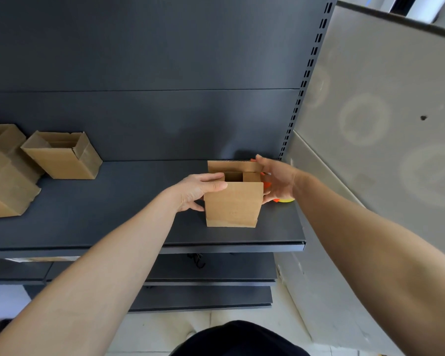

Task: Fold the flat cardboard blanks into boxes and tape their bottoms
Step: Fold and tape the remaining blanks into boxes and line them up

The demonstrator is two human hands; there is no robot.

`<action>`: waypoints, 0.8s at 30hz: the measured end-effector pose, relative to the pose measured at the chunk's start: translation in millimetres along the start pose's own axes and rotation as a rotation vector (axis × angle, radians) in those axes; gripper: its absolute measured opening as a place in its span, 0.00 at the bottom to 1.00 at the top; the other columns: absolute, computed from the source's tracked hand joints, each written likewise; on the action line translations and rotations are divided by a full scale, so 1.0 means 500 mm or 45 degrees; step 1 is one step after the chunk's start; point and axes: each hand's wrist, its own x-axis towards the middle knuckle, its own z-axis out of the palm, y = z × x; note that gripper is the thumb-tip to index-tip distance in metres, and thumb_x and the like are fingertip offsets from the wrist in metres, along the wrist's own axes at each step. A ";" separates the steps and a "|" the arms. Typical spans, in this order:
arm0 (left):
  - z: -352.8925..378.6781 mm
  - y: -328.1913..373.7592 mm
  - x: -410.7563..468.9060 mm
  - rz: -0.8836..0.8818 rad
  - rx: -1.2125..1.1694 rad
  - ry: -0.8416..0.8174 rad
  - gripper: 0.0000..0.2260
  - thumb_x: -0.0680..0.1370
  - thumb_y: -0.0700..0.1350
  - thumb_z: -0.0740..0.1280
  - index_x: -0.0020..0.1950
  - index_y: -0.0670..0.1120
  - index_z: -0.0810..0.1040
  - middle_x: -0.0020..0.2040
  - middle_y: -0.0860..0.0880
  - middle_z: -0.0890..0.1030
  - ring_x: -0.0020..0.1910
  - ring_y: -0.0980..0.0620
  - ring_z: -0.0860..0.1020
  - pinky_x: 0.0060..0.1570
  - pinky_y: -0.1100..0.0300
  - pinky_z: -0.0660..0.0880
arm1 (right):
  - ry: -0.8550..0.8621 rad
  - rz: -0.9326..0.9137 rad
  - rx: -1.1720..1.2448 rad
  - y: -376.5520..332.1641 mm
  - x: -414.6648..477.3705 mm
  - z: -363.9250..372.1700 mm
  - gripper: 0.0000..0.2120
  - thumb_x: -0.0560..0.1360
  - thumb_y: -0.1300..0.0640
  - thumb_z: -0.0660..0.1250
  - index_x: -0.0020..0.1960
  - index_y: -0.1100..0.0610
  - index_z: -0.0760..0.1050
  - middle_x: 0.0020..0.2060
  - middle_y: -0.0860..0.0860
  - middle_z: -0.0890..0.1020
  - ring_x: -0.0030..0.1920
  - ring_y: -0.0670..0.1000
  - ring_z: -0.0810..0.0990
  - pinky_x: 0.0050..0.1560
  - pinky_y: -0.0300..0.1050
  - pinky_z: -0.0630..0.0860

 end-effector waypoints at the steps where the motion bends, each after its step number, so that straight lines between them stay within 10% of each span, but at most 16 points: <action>1: 0.005 -0.001 0.002 0.027 0.022 0.060 0.24 0.69 0.49 0.76 0.63 0.60 0.76 0.62 0.51 0.75 0.64 0.46 0.71 0.62 0.39 0.70 | 0.001 0.006 0.017 0.000 0.001 0.001 0.17 0.79 0.43 0.59 0.56 0.54 0.76 0.53 0.56 0.80 0.56 0.63 0.78 0.61 0.69 0.70; 12: 0.026 -0.017 0.003 0.176 0.145 0.303 0.37 0.70 0.47 0.76 0.68 0.62 0.53 0.66 0.48 0.62 0.62 0.45 0.69 0.53 0.45 0.77 | -0.008 0.033 0.011 -0.001 -0.004 0.000 0.10 0.80 0.52 0.62 0.57 0.57 0.74 0.56 0.56 0.79 0.57 0.63 0.78 0.57 0.66 0.74; 24: 0.044 -0.001 0.004 0.147 0.240 0.345 0.07 0.74 0.52 0.71 0.50 0.55 0.77 0.60 0.49 0.64 0.52 0.48 0.74 0.49 0.50 0.77 | 0.112 -0.002 -0.333 0.006 0.015 0.018 0.17 0.80 0.66 0.60 0.65 0.52 0.72 0.60 0.54 0.76 0.57 0.59 0.78 0.57 0.63 0.76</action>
